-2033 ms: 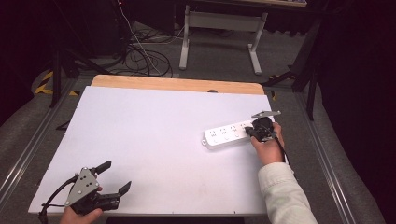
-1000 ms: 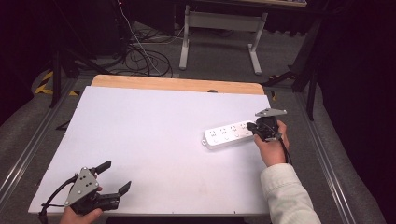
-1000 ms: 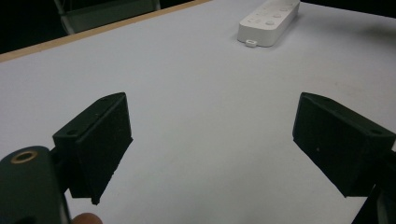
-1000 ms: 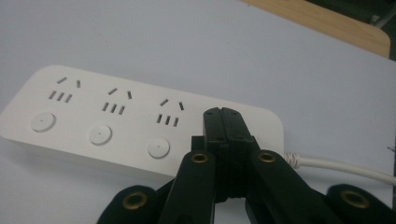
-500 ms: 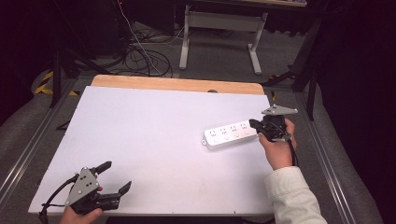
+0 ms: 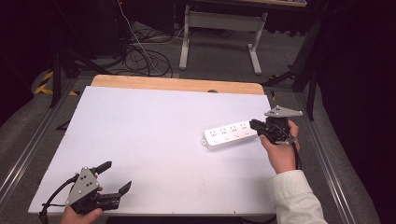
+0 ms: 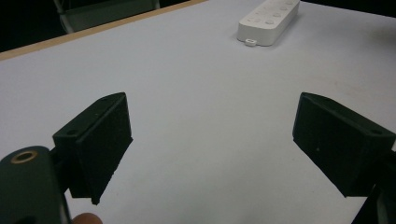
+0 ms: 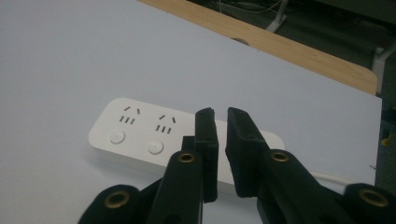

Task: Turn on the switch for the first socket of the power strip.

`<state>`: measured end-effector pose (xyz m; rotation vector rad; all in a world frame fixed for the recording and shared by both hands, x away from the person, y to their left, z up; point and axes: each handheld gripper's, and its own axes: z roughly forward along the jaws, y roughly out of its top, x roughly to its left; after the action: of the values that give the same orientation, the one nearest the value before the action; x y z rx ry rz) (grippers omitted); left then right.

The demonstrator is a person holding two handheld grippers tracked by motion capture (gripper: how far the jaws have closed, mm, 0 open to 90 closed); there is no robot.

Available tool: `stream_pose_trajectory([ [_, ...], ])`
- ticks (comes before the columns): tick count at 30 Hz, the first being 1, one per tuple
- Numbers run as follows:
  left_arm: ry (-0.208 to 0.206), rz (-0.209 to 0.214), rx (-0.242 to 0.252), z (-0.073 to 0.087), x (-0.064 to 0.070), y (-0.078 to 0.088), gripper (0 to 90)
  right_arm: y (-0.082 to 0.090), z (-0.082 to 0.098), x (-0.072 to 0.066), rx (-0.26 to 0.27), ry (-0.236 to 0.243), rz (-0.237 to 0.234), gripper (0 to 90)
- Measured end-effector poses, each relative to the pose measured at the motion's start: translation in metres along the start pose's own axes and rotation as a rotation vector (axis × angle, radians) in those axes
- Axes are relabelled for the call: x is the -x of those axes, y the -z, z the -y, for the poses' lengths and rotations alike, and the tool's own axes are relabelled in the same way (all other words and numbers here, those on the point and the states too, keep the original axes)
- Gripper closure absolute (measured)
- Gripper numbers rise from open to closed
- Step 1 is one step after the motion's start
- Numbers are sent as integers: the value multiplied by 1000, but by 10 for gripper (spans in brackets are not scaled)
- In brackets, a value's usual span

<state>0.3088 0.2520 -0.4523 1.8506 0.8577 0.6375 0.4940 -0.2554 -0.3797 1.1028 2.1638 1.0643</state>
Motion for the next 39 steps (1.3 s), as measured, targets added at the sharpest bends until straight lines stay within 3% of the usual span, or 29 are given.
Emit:
stream_pose_trajectory([
  [9, 1, -1, -1, 0, 0, 0, 123, 23, 1, -15, 73, 28, -68, 527],
  [15, 8, 0, 1, 0, 0, 0, 123, 36, 2, -27, 112, 54, -104, 396],
  [20, 8, 1, 1, 0, 0, 0, 123, 44, 4, -34, 125, 67, -128, 339],
  [22, 4, -1, 0, 0, 0, 0, 123, 48, 6, -39, 124, 62, -169, 280],
  [29, 5, -1, 1, 0, 0, 0, 123, 57, 13, -48, 152, 63, -224, 240],
  [39, 2, -4, 0, 0, 0, 0, 123, 62, 34, -58, 141, 54, -301, 204],
])
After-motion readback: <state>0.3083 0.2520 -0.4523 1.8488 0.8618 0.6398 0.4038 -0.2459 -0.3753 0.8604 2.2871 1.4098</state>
